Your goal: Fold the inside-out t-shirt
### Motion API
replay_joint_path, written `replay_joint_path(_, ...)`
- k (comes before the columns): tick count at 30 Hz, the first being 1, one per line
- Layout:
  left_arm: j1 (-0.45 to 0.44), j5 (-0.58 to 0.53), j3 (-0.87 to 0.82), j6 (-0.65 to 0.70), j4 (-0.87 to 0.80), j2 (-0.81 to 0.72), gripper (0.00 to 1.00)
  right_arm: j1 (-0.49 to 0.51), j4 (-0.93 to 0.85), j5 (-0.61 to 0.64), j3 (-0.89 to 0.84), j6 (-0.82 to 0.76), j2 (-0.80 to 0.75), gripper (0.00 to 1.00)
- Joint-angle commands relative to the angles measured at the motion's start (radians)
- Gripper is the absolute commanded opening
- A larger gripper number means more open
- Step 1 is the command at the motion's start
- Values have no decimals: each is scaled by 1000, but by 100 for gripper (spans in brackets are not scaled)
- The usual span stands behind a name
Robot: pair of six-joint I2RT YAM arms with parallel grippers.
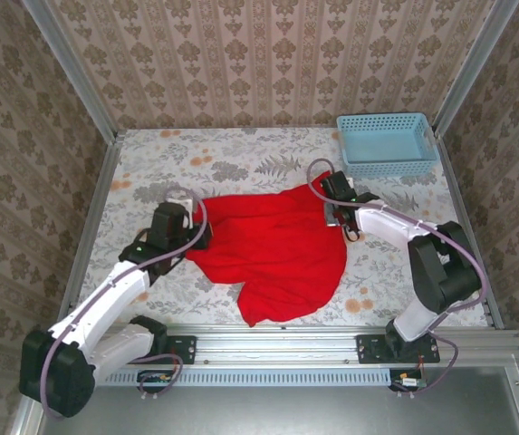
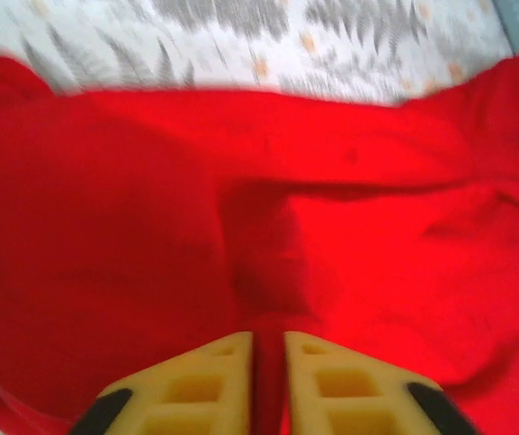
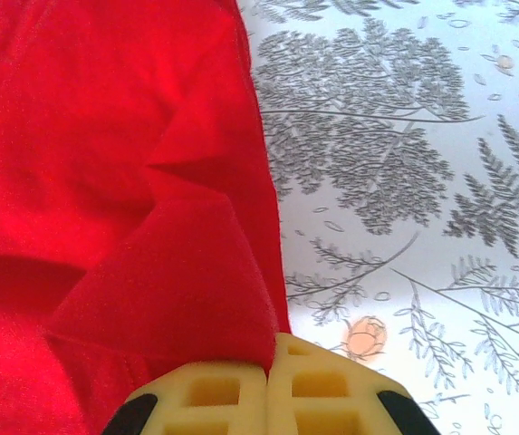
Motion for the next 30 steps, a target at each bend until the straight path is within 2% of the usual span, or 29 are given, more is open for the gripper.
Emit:
replay_joint_path(1, -15, -42, -54, -78, -137, -36, 53, 0, 33, -39, -20, 41, -49, 0)
replay_joint_path(2, -10, -76, -49, -88, -168, -51, 61, -1, 32, -43, -18, 40, -50, 0)
replay_joint_path(4, 13, -106, -19, -111, -213, -59, 66, 0, 34, -53, -14, 39, -50, 0)
replay_joint_path(6, 103, -42, -1, -143, -206, -48, 68, -1, 34, -58, -11, 40, -54, 0)
replay_joint_path(9, 158, 34, -2, -207, -171, -15, 69, -1, 33, -57, -20, 39, -67, 0)
replay_joint_path(14, 153, 53, -46, -304, -148, 33, 67, -2, 34, -51, -30, 36, -84, 0)
replay_joint_path(18, 140, 72, -135, -367, -15, 32, 65, -2, 40, -59, -29, 36, -82, 0)
replay_joint_path(25, 125, 72, -153, -362, 122, 111, 65, -2, 37, -69, -34, 35, -88, 0)
replay_joint_path(30, 127, 72, -143, -345, 162, 125, 58, -2, 41, -69, -45, 33, -94, 0)
